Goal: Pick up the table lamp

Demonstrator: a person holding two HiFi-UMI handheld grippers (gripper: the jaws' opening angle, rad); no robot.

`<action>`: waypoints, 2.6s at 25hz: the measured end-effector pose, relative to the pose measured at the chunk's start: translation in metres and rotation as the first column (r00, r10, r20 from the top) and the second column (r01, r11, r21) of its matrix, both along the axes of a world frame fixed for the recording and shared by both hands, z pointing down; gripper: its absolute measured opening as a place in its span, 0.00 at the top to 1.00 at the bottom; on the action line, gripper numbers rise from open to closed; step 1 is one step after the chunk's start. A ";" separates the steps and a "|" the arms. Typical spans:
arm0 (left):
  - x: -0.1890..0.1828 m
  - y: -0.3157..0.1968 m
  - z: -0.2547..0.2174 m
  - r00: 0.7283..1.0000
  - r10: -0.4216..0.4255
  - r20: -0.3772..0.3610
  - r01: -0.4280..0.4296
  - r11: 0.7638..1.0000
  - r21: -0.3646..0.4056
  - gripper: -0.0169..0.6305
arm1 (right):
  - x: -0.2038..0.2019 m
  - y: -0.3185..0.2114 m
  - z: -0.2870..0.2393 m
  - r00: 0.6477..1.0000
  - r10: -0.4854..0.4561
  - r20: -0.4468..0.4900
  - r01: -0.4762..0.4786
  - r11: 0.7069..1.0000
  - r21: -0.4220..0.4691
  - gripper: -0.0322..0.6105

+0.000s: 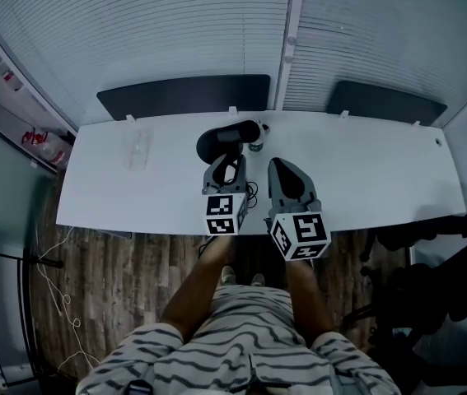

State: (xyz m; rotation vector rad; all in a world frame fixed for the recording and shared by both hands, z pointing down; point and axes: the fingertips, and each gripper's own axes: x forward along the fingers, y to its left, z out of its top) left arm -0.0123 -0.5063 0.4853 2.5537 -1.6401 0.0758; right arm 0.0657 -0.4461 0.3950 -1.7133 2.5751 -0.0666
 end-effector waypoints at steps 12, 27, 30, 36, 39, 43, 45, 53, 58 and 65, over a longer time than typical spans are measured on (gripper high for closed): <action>0.006 -0.026 -0.004 1.000 0.005 -0.002 -0.005 1.000 0.025 0.87 | 0.009 0.000 0.003 0.999 0.035 -0.012 -0.035 0.999 -0.005 0.93; 0.005 -0.028 -0.003 0.999 -0.012 0.032 0.012 1.000 0.002 0.91 | 0.012 -0.004 0.014 1.000 0.029 -0.004 -0.029 0.999 -0.027 0.93; 0.002 -0.030 -0.005 0.999 -0.014 0.035 0.015 1.000 -0.008 0.91 | 0.014 -0.005 0.011 0.999 0.042 -0.025 -0.043 0.999 -0.016 0.93; -0.007 -0.028 -0.022 1.000 -0.013 -0.006 0.013 1.000 -0.010 0.91 | 0.018 -0.006 0.008 0.999 0.042 -0.016 -0.043 0.999 -0.010 0.93; -0.010 -0.020 -0.036 1.000 -0.006 -0.016 0.006 1.000 -0.003 0.91 | 0.014 -0.006 0.006 0.999 0.030 -0.013 -0.030 1.000 -0.003 0.93; -0.011 -0.008 -0.056 1.000 0.009 -0.009 -0.009 1.000 0.007 0.91 | 0.005 -0.007 0.002 1.000 0.011 -0.012 -0.011 1.000 0.000 0.93; -0.012 -0.003 -0.065 1.000 0.014 -0.005 -0.013 1.000 0.014 0.91 | 0.001 -0.008 0.000 1.000 0.004 -0.010 -0.004 1.000 0.004 0.93; -0.016 0.017 -0.090 1.000 0.019 -0.016 -0.018 0.998 0.053 0.91 | -0.011 -0.007 -0.006 1.000 -0.022 0.002 0.021 1.000 0.012 0.93; -0.018 0.028 -0.098 0.999 0.031 -0.025 -0.029 0.997 0.071 0.91 | -0.015 -0.006 -0.009 1.000 -0.028 0.005 0.028 0.999 0.017 0.93; -0.022 0.043 -0.106 0.999 0.030 -0.034 -0.027 0.995 0.092 0.91 | -0.022 -0.005 -0.012 0.999 -0.039 0.005 0.039 0.999 0.023 0.93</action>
